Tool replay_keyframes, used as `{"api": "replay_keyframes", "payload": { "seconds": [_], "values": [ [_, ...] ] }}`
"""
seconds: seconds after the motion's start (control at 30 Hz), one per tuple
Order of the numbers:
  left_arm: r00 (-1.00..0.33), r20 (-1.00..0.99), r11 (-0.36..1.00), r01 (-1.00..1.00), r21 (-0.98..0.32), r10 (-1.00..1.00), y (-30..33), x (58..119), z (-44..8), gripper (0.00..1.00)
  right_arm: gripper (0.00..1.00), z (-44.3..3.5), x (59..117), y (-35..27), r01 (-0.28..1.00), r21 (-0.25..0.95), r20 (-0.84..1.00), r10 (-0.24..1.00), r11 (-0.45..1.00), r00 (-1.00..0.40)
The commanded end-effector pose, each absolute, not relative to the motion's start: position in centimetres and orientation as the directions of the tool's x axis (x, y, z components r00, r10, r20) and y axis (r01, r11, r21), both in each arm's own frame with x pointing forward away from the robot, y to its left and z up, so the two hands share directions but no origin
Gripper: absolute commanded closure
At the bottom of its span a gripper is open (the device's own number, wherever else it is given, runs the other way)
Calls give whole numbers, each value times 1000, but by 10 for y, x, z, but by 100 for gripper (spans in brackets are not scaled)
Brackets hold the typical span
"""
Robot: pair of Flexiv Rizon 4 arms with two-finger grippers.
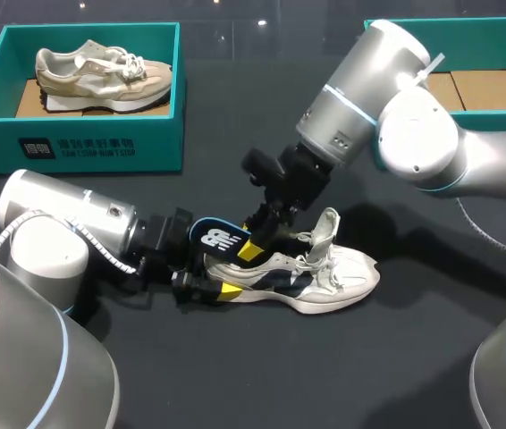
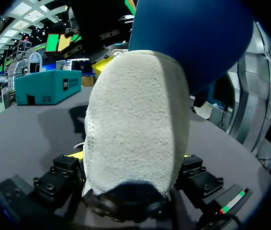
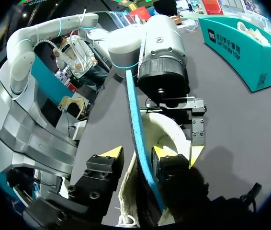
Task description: Take the shoe out of the shoebox, open the shoe tongue, remove and reinsert the insole, then place the shoe into the shoebox
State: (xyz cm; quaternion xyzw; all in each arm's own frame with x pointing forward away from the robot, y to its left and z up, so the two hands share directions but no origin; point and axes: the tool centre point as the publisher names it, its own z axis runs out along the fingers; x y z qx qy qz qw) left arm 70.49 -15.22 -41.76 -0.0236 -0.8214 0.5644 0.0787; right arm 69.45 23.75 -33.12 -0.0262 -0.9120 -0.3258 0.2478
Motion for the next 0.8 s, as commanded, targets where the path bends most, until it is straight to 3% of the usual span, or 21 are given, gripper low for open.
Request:
{"api": "replay_keyframes", "payload": {
  "seconds": [0.03, 0.17, 0.3, 0.37, 0.67, 0.8],
  "values": [
    [-986, 103, 363, -50, -931, 128, -153, 705, -419, 100, 65, -335, 692, 242, 210, 582, 470, -113, 786, -875],
    [-986, 103, 363, -50, -931, 128, -153, 705, -419, 100, 71, -336, 690, 244, 211, 584, 471, -115, 784, -874],
    [-986, 103, 363, -50, -931, 128, -153, 705, -419, 100, 86, -334, 688, 247, 206, 585, 466, -117, 785, -877],
    [-986, 103, 363, -50, -931, 128, -153, 705, -419, 100, 100, -333, 687, 249, 201, 585, 462, -119, 786, -879],
    [-986, 103, 363, -50, -931, 128, -153, 705, -419, 100, 100, -326, 685, 259, 171, 595, 436, -137, 786, -889],
    [-986, 103, 363, -50, -931, 128, -153, 705, -419, 100, 100, -299, 688, 268, 78, 658, 361, -223, 749, -906]
  ]
}}
